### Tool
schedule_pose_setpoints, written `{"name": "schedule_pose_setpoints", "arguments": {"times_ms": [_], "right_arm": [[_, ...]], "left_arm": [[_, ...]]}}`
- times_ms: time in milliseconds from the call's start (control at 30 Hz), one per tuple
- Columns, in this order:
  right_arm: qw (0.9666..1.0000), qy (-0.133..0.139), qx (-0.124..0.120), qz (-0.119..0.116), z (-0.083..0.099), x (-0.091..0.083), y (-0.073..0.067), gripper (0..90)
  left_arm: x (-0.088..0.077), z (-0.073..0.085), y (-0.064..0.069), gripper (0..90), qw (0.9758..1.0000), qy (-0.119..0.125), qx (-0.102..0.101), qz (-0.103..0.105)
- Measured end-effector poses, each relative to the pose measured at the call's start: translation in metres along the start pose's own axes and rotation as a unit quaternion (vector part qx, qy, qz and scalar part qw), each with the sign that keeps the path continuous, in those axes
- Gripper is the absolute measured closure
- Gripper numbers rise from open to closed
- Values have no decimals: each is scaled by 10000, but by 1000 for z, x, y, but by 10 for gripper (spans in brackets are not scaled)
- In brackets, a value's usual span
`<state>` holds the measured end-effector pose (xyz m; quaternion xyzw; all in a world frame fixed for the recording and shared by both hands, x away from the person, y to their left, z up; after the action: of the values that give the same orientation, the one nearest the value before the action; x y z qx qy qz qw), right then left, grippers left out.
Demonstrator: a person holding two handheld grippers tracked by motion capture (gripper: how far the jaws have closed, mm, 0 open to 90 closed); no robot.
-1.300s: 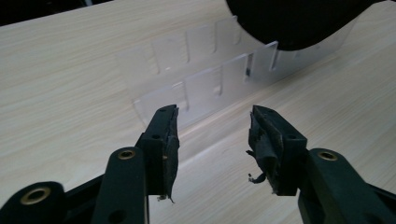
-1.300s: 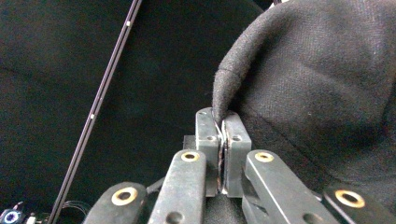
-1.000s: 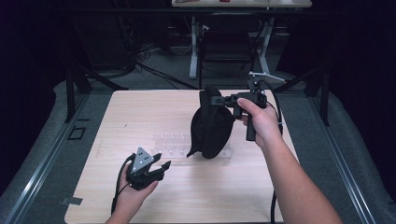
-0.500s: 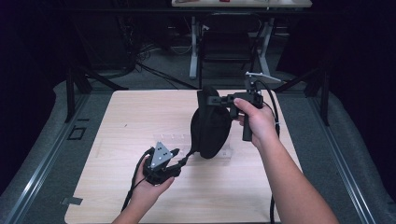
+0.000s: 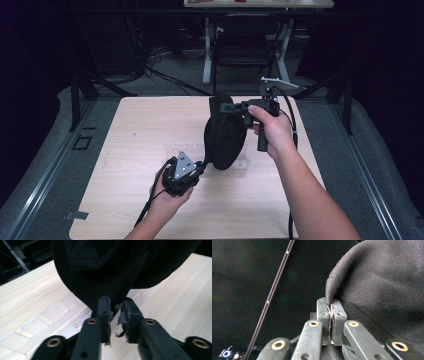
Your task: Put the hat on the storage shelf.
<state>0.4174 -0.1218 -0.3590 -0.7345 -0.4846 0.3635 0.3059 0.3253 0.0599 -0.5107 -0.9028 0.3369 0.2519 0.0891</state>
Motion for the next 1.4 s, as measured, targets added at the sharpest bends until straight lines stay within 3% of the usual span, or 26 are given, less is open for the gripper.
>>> {"name": "schedule_pose_setpoints", "arguments": {"times_ms": [300,433,533,733,900,1033,1100,1167,1267,1300,1400], "right_arm": [[9999,70,-16,-117,2,3,-2,832],[9996,173,-234,14,3,1,-8,767],[9990,135,-419,84,4,-1,-12,744],[9986,205,-490,38,4,-8,-17,721],[9981,182,-566,156,6,-16,-17,721],[9978,174,-603,194,8,-22,-17,721],[9970,176,-694,299,10,-25,-18,708],[9967,184,-722,321,10,-27,-18,703],[9957,233,-800,400,11,-34,-19,689],[9956,212,-809,412,12,-35,-19,686],[9949,241,-840,497,14,-42,-18,679]], "left_arm": [[-1,3,0,830,9998,61,150,-142],[-1,4,0,839,9995,81,234,-188],[-1,5,2,846,9985,63,465,-295],[-2,7,-3,855,9985,10,422,-359],[-3,14,-8,855,9982,-38,432,-418],[-4,21,-15,853,9984,-93,351,-431],[-1,29,-20,851,9989,-201,152,-406],[1,34,-24,850,9985,-279,144,-454],[4,47,-32,840,9987,-257,-247,-375],[4,50,-35,837,9981,-236,-486,-290],[3,54,-37,835,9979,-175,-585,-207]]}}
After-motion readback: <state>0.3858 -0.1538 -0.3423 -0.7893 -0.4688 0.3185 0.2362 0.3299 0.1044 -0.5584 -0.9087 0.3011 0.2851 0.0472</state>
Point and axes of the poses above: each handheld gripper's, and its own axes: x roughly forward along the jaws, z roughly out of its underside, y roughly to its right, the point moved 5 cm from there along x, roughly forward along the jaws, and after that the axes turned 9 degrees about -x, right-handed, at the moved point
